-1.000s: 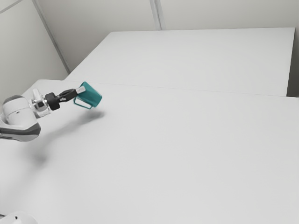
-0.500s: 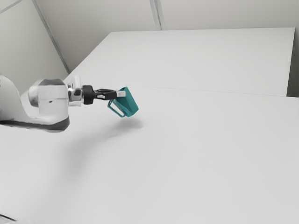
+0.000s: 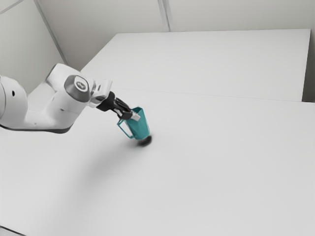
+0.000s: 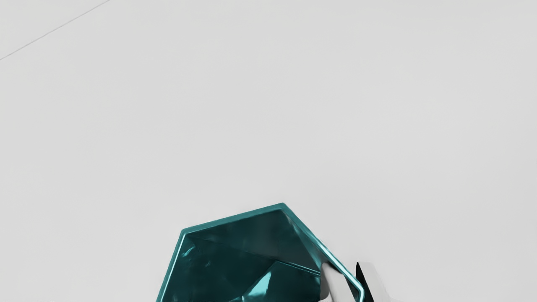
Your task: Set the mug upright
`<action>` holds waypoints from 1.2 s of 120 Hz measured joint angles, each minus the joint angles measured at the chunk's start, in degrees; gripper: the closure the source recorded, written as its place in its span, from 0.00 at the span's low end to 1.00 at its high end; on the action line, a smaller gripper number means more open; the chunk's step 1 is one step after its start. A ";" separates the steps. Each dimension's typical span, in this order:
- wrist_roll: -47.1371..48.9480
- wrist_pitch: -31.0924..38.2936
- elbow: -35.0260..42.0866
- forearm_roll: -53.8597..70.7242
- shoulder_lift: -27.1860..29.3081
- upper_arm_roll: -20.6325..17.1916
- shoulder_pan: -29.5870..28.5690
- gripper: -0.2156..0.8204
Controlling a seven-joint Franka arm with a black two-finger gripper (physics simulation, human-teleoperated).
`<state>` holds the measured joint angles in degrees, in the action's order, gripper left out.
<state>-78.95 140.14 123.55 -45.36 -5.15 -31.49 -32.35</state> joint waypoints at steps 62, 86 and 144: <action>34.44 -17.93 3.55 21.35 10.20 -0.89 0.01 0.97; 44.72 -23.59 3.04 28.18 9.56 4.97 -2.17 0.97; 58.58 -28.52 0.10 32.71 5.72 6.18 -3.28 0.53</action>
<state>-20.37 111.62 123.64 -12.64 0.57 -25.31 -35.62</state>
